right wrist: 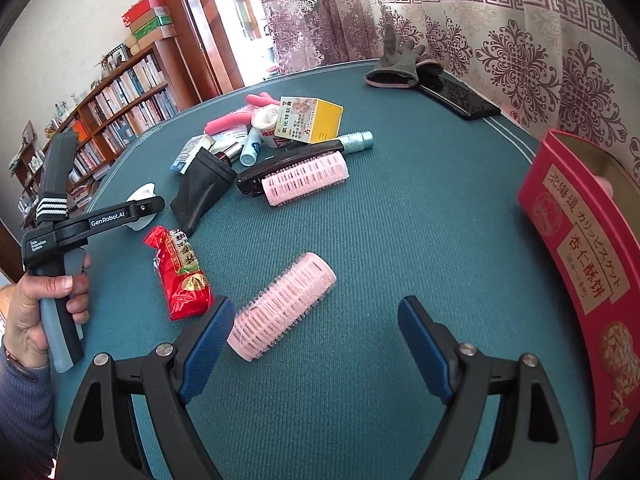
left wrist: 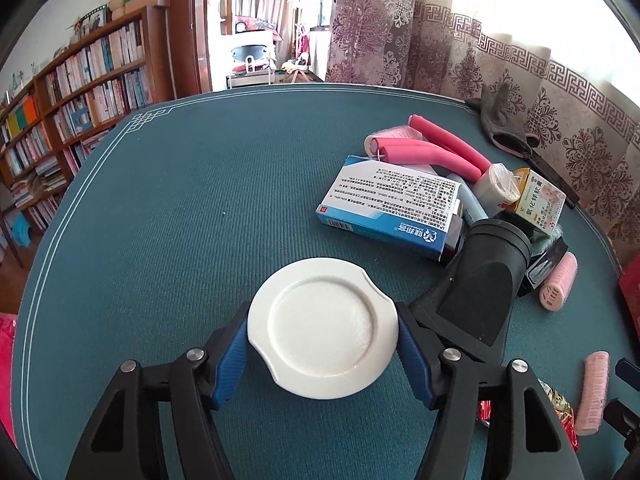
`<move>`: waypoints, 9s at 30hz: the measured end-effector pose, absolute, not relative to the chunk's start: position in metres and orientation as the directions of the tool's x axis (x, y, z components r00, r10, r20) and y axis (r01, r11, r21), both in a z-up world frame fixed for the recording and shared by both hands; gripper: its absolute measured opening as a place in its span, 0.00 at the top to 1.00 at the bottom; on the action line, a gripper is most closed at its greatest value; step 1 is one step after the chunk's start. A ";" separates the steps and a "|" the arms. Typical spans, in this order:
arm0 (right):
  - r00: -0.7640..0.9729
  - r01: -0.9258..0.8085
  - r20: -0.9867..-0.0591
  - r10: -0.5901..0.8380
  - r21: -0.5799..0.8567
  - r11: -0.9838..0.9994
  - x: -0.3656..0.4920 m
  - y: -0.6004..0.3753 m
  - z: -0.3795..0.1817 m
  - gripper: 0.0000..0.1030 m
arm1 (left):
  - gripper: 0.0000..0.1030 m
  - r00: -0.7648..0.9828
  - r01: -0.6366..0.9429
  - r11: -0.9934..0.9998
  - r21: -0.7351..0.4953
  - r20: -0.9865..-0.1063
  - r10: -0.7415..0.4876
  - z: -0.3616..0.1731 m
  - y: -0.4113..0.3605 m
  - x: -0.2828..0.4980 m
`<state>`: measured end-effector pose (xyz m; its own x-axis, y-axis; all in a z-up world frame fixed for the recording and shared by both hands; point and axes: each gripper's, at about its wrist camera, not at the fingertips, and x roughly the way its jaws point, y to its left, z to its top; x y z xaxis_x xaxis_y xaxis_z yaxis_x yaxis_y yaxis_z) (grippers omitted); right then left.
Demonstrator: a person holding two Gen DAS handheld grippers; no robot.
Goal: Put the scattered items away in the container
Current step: 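Grasp a pink hair roller with the right tool while the left tool holds the dish, then carry the dish and roller into the red tin and release both, then move both open tools back over the remaining items on the table, then grasp the red snack packet with the left tool, then grasp the pink roller beside the black comb with the right tool, then carry the red snack packet and pink roller over the red tin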
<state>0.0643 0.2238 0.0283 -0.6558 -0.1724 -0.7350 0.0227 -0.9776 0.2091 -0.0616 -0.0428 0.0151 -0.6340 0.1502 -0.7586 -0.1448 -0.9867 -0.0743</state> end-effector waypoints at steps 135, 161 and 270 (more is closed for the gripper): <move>-0.792 -0.407 -0.541 0.283 0.124 -0.905 0.190 0.377 0.100 0.21 | 0.08 -0.564 -0.613 -0.783 -0.103 -0.637 0.525 0.108 0.196 0.035; -0.781 -0.184 -0.621 0.059 0.140 -0.973 0.136 0.292 0.076 0.21 | 0.01 -0.828 -0.162 -0.975 -0.150 -0.517 0.217 0.144 -0.033 0.043; -0.781 0.072 -0.596 -0.188 0.214 -0.974 0.073 0.271 0.076 0.71 | 0.73 -0.615 -0.287 -0.944 -0.163 -0.724 0.312 0.049 0.049 0.051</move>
<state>0.0728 0.2711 0.0765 -0.7810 -0.1882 -0.5955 0.0718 -0.9742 0.2137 0.0512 0.0492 0.0490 -0.6150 0.3122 -0.7241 -0.2873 -0.9439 -0.1629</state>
